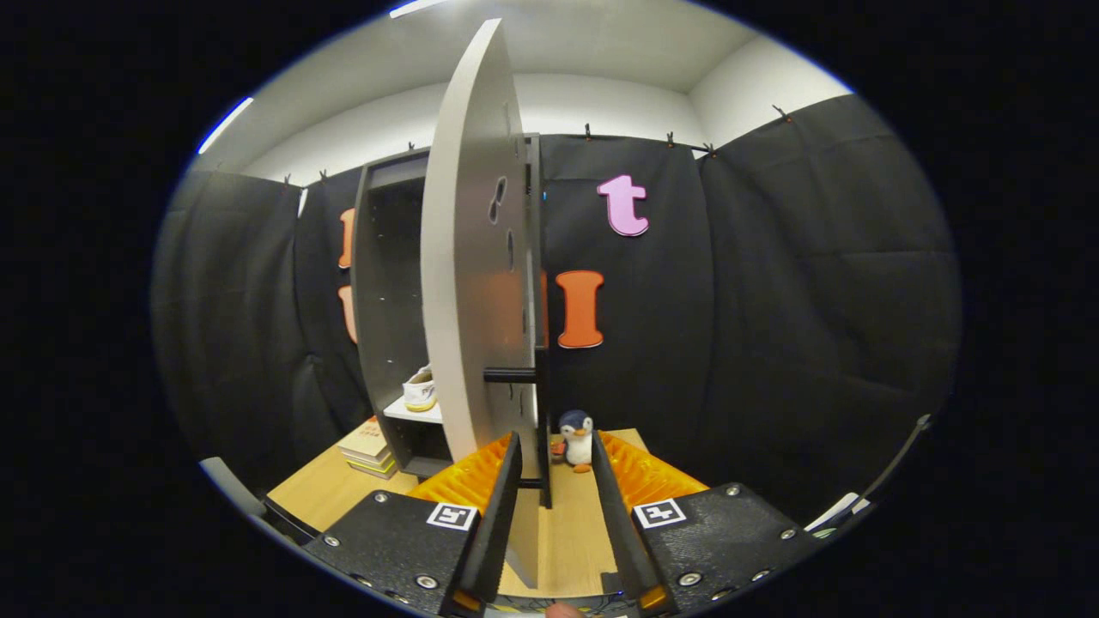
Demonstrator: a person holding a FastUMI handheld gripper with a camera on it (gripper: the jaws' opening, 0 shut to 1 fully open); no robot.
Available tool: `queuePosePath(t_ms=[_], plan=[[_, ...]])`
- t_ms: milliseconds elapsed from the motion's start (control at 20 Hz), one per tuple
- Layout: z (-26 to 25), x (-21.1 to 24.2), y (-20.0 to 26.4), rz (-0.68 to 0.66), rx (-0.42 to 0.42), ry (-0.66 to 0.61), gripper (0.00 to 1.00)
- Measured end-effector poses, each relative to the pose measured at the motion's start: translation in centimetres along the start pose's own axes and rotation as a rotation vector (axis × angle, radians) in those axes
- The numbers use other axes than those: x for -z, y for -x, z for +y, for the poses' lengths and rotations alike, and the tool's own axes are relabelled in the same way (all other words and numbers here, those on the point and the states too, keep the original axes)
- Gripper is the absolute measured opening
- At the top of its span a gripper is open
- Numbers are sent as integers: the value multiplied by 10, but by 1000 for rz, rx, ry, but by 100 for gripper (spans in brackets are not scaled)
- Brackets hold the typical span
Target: Open the shoe cabinet door, grab the shoes and put them into the shoe cabinet, then close the shoe cabinet door.
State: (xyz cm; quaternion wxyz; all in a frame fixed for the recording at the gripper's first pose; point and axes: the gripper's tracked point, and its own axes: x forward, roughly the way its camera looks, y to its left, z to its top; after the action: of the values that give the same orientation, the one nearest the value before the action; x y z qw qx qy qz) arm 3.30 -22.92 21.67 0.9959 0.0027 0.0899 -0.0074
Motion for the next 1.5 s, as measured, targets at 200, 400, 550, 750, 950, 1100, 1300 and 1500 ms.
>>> queuePosePath(t_ms=[200, 400, 550, 750, 950, 1100, 1300, 1500], plan=[[13, 0, -1, 13, -23, 24, 52], [84, -1, -6, 38, -110, 21, 51], [117, -1, -14, 50, -163, 0, 51], [154, -5, -33, 49, -178, 16, 55], [205, -11, -48, 52, -264, -1, 60], [237, -13, -69, 51, -293, -20, 72], [272, -12, -92, 49, -308, -22, 81], [288, -18, -120, 30, -262, -21, 84]])
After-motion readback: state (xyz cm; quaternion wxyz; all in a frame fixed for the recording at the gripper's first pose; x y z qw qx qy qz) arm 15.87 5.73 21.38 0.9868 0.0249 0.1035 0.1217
